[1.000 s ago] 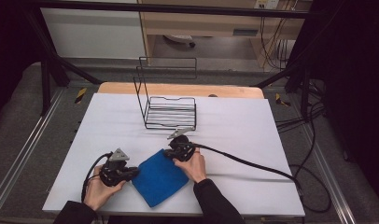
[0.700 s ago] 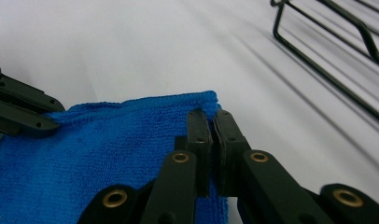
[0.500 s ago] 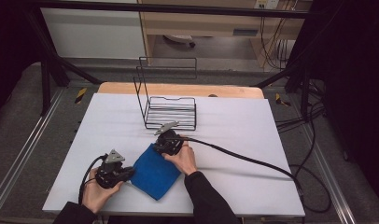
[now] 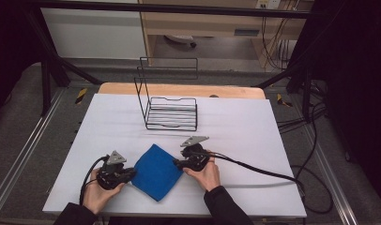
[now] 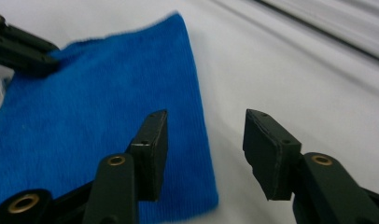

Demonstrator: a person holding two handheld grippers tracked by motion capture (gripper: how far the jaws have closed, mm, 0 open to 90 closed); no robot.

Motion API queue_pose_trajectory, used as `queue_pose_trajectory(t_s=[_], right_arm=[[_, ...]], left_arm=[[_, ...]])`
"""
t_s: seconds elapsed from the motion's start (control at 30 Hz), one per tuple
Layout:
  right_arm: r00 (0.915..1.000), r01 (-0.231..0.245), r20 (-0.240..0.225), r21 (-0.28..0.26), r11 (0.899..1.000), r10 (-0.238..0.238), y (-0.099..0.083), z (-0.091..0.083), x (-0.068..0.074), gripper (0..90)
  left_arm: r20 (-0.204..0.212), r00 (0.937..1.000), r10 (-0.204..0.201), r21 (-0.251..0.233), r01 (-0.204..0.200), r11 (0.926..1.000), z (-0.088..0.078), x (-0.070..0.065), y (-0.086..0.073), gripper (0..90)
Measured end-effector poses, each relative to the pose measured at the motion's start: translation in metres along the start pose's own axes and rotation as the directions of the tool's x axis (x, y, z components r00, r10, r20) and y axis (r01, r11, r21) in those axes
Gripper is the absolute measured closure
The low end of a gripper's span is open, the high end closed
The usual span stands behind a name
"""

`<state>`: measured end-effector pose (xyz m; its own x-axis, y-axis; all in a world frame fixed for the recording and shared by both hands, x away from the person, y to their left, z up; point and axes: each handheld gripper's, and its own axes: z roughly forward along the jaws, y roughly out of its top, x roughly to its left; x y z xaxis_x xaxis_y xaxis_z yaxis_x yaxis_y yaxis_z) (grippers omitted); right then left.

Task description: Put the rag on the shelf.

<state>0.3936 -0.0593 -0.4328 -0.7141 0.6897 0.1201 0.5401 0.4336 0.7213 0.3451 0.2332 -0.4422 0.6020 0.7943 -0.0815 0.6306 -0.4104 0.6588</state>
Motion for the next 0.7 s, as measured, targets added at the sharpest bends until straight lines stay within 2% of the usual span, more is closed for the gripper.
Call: queue_pose_trajectory(t_s=[0.07, 0.17, 0.2, 0.23, 0.27, 0.3, 0.37, 0.4, 0.5, 0.57, 0.67, 0.7], right_arm=[[0.9990, -0.044, 0.014, 0.016, 0.999, 0.043, -0.014, -0.001, -0.003, 58.5], [0.9953, -0.095, 0.019, 0.024, 0.995, 0.095, -0.022, -0.001, -0.004, 63.4], [0.9953, -0.095, 0.019, 0.024, 0.995, 0.095, -0.022, -0.001, -0.004, 63.4], [0.9908, -0.134, 0.018, 0.012, 0.991, 0.134, -0.026, -0.001, -0.002, 67.2], [0.9908, -0.134, 0.018, 0.012, 0.991, 0.134, -0.026, -0.001, -0.002, 67.2], [0.9871, -0.160, 0.009, 0.014, 0.987, 0.160, -0.027, -0.001, 0.000, 73.8], [0.9828, -0.184, 0.001, 0.016, 0.983, 0.185, -0.028, 0.000, 0.001, 79.3], [0.9828, -0.184, 0.001, 0.016, 0.983, 0.185, -0.028, 0.000, 0.001, 79.3], [0.9769, -0.209, -0.038, 0.046, 0.977, 0.210, -0.023, 0.001, -0.003, 86.1], [0.9767, -0.208, -0.045, 0.046, 0.977, 0.210, -0.022, 0.000, -0.004, 86.6], [0.9814, -0.184, -0.051, 0.028, 0.983, 0.185, -0.013, -0.003, -0.011, 87.0], [0.9867, -0.154, -0.048, 0.026, 0.988, 0.156, -0.002, -0.006, -0.017, 87.0]], left_arm=[[0.000, 1.0000, 0.001, -0.001, -0.001, 1.0000, 0.000, 0.000, 0.000, 81.4], [0.002, 1.0000, 0.003, -0.002, -0.003, 1.0000, 0.000, 0.000, 0.000, 81.4], [0.004, 1.0000, 0.002, -0.003, -0.002, 1.0000, 0.000, 0.000, 0.000, 81.4], [0.006, 1.0000, 0.000, -0.002, 0.000, 1.0000, 0.000, 0.001, 0.000, 81.5], [0.008, 1.0000, -0.004, -0.002, 0.004, 1.0000, 0.000, 0.001, 0.000, 81.5], [0.008, 0.9999, -0.007, -0.003, 0.007, 1.0000, 0.000, 0.001, 0.000, 82.3], [0.009, 0.9999, -0.008, -0.001, 0.008, 1.0000, 0.000, 0.001, 0.000, 82.8], [0.009, 0.9999, -0.009, 0.000, 0.009, 1.0000, 0.000, 0.000, 0.000, 82.8], [0.008, 0.9998, -0.016, 0.000, 0.016, 0.9999, 0.000, 0.000, 0.000, 83.2], [0.009, 0.9997, -0.020, 0.000, 0.020, 0.9998, -0.001, 0.001, 0.001, 83.2], [0.028, 0.9986, -0.046, -0.008, 0.046, 0.9989, -0.001, 0.001, 0.001, 83.2], [0.035, 0.9977, -0.058, -0.014, 0.058, 0.9982, -0.002, 0.001, 0.001, 83.1]])
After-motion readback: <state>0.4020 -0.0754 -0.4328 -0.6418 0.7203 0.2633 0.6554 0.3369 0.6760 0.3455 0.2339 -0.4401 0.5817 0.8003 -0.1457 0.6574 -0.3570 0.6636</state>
